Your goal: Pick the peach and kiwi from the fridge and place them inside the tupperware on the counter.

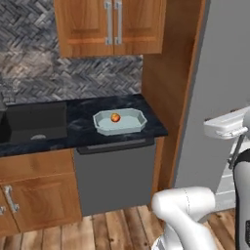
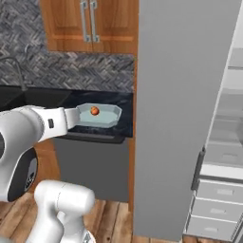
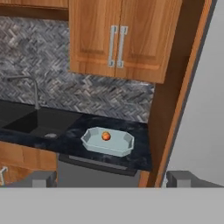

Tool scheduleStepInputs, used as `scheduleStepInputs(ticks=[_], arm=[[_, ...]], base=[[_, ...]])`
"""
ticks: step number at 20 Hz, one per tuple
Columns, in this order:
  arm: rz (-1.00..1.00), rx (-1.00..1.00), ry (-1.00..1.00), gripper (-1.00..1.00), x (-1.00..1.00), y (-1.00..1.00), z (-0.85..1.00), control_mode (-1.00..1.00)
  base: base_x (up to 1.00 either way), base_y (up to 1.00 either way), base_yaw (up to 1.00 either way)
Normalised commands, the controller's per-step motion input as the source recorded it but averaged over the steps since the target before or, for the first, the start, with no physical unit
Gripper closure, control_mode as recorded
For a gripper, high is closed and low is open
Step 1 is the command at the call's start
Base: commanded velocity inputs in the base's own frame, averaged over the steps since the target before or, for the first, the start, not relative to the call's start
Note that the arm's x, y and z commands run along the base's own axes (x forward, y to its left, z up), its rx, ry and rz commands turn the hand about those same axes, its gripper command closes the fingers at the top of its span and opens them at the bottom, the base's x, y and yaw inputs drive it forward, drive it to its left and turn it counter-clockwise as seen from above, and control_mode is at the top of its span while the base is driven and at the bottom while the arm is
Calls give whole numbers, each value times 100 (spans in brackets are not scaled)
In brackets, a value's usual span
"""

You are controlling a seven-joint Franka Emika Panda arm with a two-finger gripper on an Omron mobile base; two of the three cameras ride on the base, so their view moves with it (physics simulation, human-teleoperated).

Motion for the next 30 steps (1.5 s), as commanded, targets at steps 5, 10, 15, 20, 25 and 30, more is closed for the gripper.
scheduleStepInputs(ticks=[5,10,15,20,25,30], arm=[[0,0,0,-100,0,0,0,100],[0,0,0,-100,0,0,0,100],[0,0,0,-100,0,0,0,100],[0,0,0,-100,0,0,0,100],[0,0,0,-100,0,0,0,100],[0,0,0,-100,0,0,0,100]], base=[[4,-68,0],[0,-59,-3],[-1,-49,-17],[-8,-58,-24],[-8,-55,-31],[0,-56,-24]])
